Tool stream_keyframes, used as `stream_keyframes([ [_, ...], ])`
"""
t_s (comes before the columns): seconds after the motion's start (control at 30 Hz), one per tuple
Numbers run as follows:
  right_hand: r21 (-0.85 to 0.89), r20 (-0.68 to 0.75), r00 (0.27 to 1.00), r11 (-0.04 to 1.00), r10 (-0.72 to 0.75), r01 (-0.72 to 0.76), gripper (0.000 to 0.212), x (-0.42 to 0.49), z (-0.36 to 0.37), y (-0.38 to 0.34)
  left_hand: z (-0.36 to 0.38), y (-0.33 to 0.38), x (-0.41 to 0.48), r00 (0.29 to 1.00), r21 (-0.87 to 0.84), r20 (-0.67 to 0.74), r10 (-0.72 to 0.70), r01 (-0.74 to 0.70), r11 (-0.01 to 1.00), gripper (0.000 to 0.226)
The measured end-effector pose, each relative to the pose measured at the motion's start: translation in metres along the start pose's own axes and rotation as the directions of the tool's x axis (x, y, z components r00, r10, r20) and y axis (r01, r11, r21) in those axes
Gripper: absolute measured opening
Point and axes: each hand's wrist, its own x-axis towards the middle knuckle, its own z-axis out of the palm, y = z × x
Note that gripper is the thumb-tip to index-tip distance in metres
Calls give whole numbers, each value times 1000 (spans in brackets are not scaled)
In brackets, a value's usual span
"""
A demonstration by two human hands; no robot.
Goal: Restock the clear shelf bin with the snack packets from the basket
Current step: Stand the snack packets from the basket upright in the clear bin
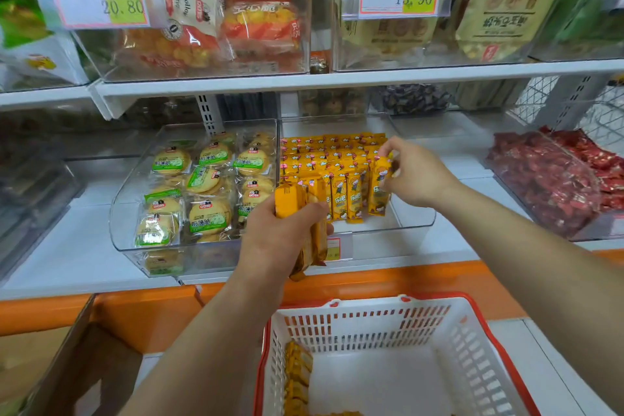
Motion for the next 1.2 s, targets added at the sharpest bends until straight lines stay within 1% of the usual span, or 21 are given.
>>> stream_keyframes([
  [0.07, -155, -16, 999, 987, 34, -36, 37, 15, 20, 2, -5, -1, 1, 1000, 12, -3, -8, 8, 1000, 8],
  [0.1, -177, -32, 998, 983, 52, -57, 38, 20, 28, 4, -8, -1, 1, 1000, 14, -9, -9, 9, 1000, 7],
  [0.17, -138, -37, 995, 986, 92, -96, 37, 29, 44, 8, -13, -2, 4, 1000, 18, -20, -8, 9, 1000, 6],
  [0.23, -90, -3, 994, 989, 114, -114, 35, 36, 54, 16, -18, -2, 6, 1000, 16, -25, -15, 15, 1000, 9],
  [0.3, -49, 10, 994, 993, 112, -111, 38, 41, 60, 23, -24, -2, 8, 999, 20, -29, -17, 18, 1000, 14],
  [0.37, -8, -11, 992, 992, 127, -127, 41, 42, 63, 29, -29, -2, 10, 1000, 27, -16, -12, 13, 1000, 18],
  [0.47, 63, 4, 985, 983, 173, -173, 44, 38, 61, 33, -29, -2, 11, 1000, 13, -5, -13, 13, 1000, 17],
  [0.53, 40, 49, 984, 984, 170, -172, 43, 30, 55, 28, -26, -1, 12, 1000, -5, -1, -25, 25, 1000, 16],
  [0.6, -37, 55, 991, 992, 119, -117, 49, 12, 40, 18, -21, 0, 12, 999, 2, 23, -34, 34, 999, 16],
  [0.63, -36, 44, 996, 996, 81, -79, 51, -3, 31, 14, -18, 0, 11, 998, 1, 43, -38, 38, 999, 16],
  [0.67, 6, 34, 999, 999, 36, -36, 50, -21, 21, 12, -14, 0, 10, 997, -4, 70, -42, 43, 999, 17],
  [0.73, 197, 44, 999, 980, -30, 21, 37, -62, 3, 11, -2, -1, 6, 990, 3, 128, -54, 54, 999, 21],
  [0.77, 332, 76, 997, 943, -34, 7, 30, -82, -4, 9, 3, -2, 3, 986, 18, 155, -61, 59, 998, 22],
  [0.8, 470, 114, 993, 882, -34, -24, 26, -98, -9, 9, 9, -4, 0, 981, 37, 185, -63, 57, 998, 23],
  [0.83, 579, 144, 989, 813, -27, -62, 25, -109, -13, 8, 16, -6, -3, 975, 59, 215, -62, 50, 997, 24],
  [0.87, 637, 160, 987, 766, -20, -88, 26, -116, -17, 9, 22, -8, -6, 968, 83, 242, -61, 42, 996, 24],
  [0.93, 672, 177, 984, 733, -28, -100, 27, -124, -22, 10, 35, -14, -13, 958, 119, 281, -66, 33, 992, 22],
  [1.0, 689, 176, 984, 716, -19, -110, 24, -128, -26, 10, 47, -20, -19, 947, 163, 317, -55, 3, 987, 15],
  [1.07, 647, 196, 981, 751, 8, -135, 24, -130, -25, 14, 58, -24, -24, 931, 231, 362, -35, -54, 971, 9],
  [1.13, 614, 212, 977, 774, 27, -155, 26, -131, -25, 20, 66, -29, -28, 921, 225, 389, -30, -63, 972, 7],
  [1.2, 652, 198, 979, 741, 41, -163, 23, -129, -28, 28, 71, -31, -29, 926, 207, 376, -42, -39, 978, 14],
])
